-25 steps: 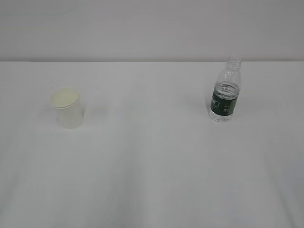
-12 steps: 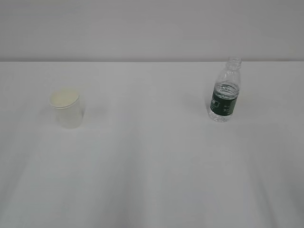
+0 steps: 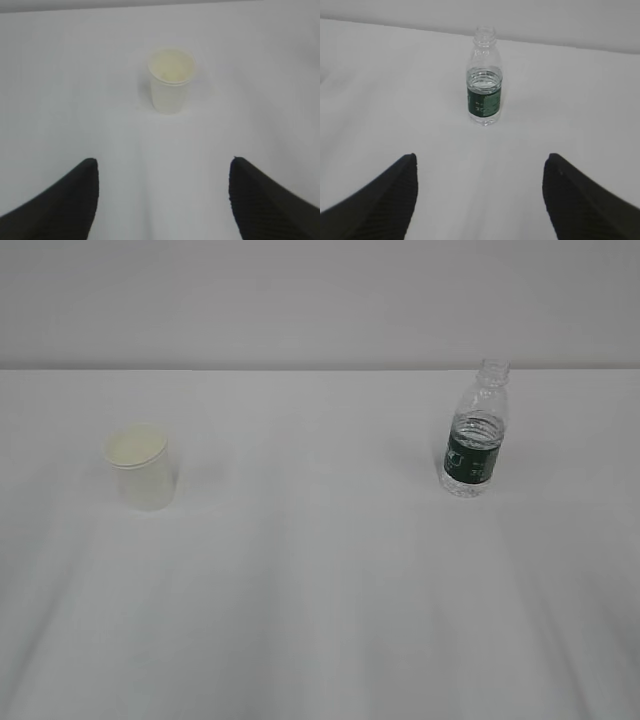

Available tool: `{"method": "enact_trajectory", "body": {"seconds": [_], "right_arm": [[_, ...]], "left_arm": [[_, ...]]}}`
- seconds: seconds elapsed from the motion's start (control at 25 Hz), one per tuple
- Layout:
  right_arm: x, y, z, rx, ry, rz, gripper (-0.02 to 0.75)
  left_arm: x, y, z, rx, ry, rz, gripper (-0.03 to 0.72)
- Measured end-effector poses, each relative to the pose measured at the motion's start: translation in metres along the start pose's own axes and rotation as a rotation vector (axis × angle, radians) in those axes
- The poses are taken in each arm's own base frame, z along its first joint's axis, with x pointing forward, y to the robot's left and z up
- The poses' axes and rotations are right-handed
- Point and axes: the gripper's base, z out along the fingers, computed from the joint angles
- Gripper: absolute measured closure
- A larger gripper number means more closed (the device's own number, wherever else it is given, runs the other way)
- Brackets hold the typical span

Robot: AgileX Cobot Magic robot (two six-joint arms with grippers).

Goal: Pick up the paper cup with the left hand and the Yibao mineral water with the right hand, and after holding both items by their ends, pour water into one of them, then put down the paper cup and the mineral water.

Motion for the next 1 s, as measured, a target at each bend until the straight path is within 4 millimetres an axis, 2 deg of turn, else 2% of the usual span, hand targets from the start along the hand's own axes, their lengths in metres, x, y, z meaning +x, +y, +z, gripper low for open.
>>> {"method": "enact_trajectory", "body": {"seconds": [0.16, 0.4, 0.52, 1.0], "right_arm": [[0.0, -0.004, 0.011, 0.018, 0.013, -0.066, 0.149], [0.007, -0.008, 0.037, 0.01, 0.119, -0.073, 0.149], [0.006, -0.01, 0.039, 0.027, 0.108, -0.069, 0.149], [-0.013, -0.029, 0.037, 0.245, -0.099, -0.089, 0.149]], "left_arm": [[-0.006, 0.001, 0.009, -0.008, -0.045, -0.002, 0.106], [0.002, 0.005, 0.053, -0.033, 0.061, -0.001, 0.106], [0.006, 0.007, 0.067, -0.042, 0.085, 0.001, 0.106], [0.001, 0.007, 0.071, -0.049, 0.019, 0.002, 0.106]]}}
